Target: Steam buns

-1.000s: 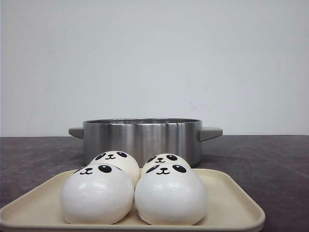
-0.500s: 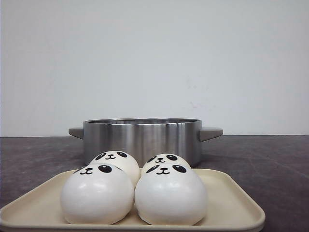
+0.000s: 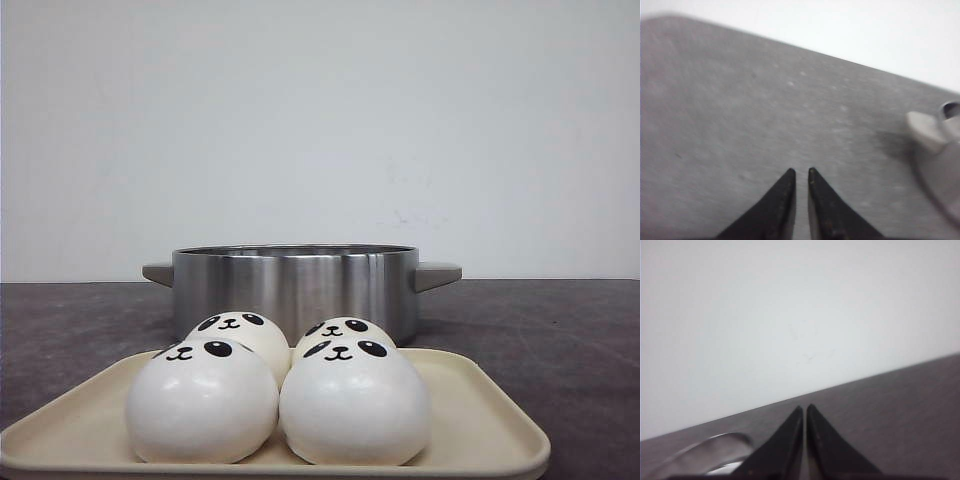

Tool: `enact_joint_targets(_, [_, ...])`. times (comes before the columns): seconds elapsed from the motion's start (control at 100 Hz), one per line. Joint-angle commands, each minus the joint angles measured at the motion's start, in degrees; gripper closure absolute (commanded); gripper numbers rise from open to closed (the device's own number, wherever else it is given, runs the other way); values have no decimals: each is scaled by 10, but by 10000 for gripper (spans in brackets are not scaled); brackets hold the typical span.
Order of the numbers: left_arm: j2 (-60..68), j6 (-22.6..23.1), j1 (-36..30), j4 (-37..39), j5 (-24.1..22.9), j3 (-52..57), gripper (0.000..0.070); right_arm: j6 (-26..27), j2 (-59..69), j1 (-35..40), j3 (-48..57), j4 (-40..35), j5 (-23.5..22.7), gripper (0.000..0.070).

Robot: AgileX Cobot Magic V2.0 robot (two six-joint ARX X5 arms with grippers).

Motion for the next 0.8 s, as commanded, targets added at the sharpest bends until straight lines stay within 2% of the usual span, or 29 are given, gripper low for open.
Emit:
enact_joint_targets(0.0, [3,-35,1,13,30,42,696,24,14,0,57,-44,-24,695])
enact_joint_targets(0.15, [49,-32,-12,10,76,138,696,-70,98,0,187,-152,-79,695])
enact_joint_targets(0.22, [87,-26,-21,-5,97,196,696,-97,148,0,251,-189,-98,695])
enact_joint_targets(0.39, [198,48,-42,-95,141,356,696,-125,252,0,386,-262,-138,695])
enact_joint_targets(0.5, [266,105,-49,-159,163,448,696,-132,289,0,435,-268,-178,695])
enact_joint_targets(0.57, [301,114,-52,-186,182,488,688,-130,304,0,450,-261,-221,677])
enact_joint_targets(0.6, [314,111,-52,-191,194,499,643,-124,310,0,453,-251,-246,608])
enact_joint_targets(0.63, [323,101,-52,-195,205,507,558,-110,314,0,453,-240,-270,479])
enact_joint_targets(0.69, [336,78,-53,-198,214,513,303,-68,323,0,453,-222,-294,157])
enact_joint_targets(0.72, [339,67,-54,-199,215,513,157,-47,328,0,453,-217,-300,39])
enact_joint_targets(0.74, [341,63,-55,-202,215,513,75,-35,331,0,453,-215,-305,0])
enact_joint_targets(0.76, [342,61,-57,-203,215,513,19,-27,335,1,453,-215,-309,0])
enact_joint_targets(0.79, [344,57,-61,-206,215,513,0,-21,341,2,453,-216,-314,0])
